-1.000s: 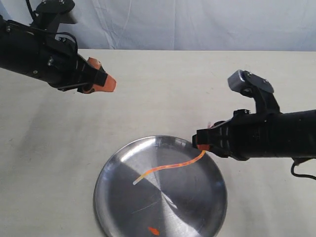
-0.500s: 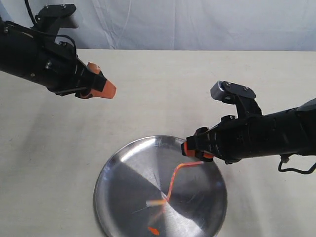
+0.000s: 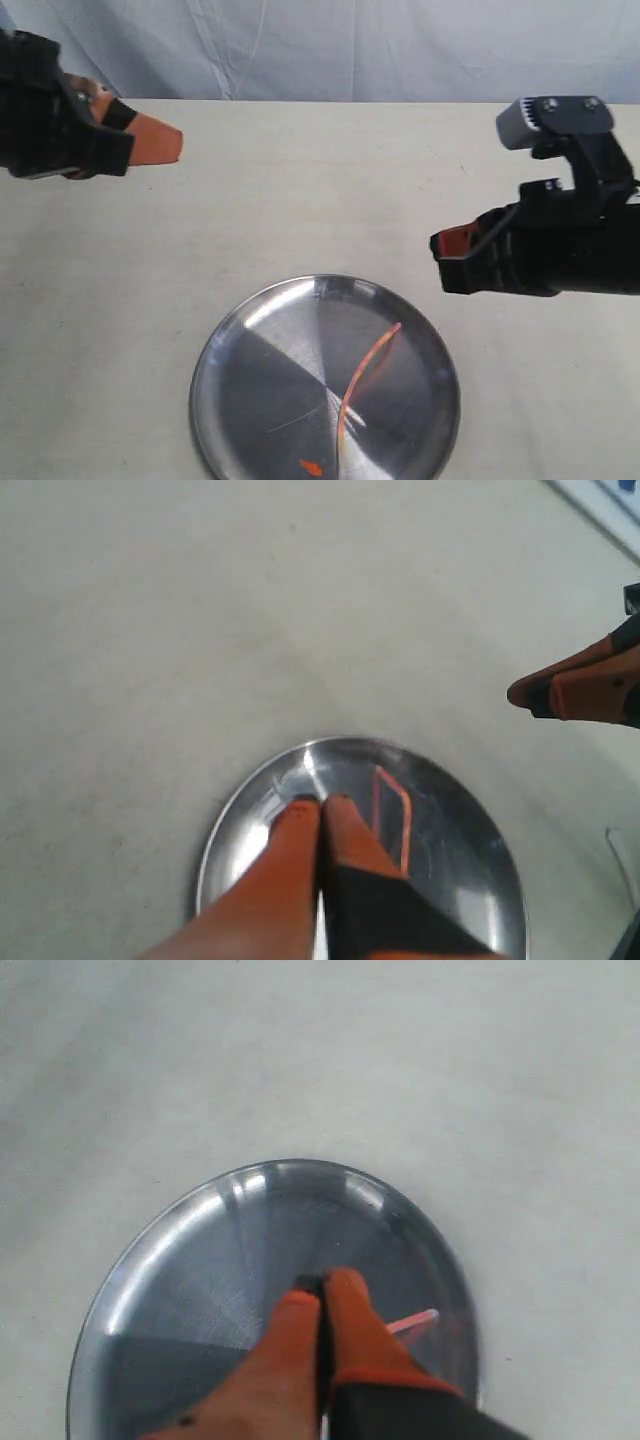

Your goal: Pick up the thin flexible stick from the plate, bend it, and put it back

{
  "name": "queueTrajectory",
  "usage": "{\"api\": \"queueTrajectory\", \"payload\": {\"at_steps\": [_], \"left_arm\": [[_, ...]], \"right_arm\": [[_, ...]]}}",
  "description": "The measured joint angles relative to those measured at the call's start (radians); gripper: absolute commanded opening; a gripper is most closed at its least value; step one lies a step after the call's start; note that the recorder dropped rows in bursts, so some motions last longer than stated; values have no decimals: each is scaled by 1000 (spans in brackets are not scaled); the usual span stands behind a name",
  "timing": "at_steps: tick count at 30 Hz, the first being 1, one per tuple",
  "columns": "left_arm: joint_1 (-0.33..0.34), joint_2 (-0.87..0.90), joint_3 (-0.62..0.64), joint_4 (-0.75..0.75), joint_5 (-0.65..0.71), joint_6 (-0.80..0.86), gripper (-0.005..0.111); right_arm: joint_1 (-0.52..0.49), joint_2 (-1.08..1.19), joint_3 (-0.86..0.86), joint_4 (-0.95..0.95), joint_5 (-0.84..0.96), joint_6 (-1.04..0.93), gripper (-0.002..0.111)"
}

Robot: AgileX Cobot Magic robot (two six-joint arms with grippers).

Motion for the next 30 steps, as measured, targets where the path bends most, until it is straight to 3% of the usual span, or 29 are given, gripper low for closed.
{"api": "queueTrajectory", "payload": {"at_steps": [4,12,30], "left_arm": [[0,-200,99,-28,-69,7,0],[0,-473,287,-45,-128,7,0],[0,-509,340,-2,-107,-23,0]], "right_arm": [[0,-163,0,-257,62,284,-1],[0,-443,48,-359,127,398,-1],[0,-607,82,-316,159,438,-1]]}}
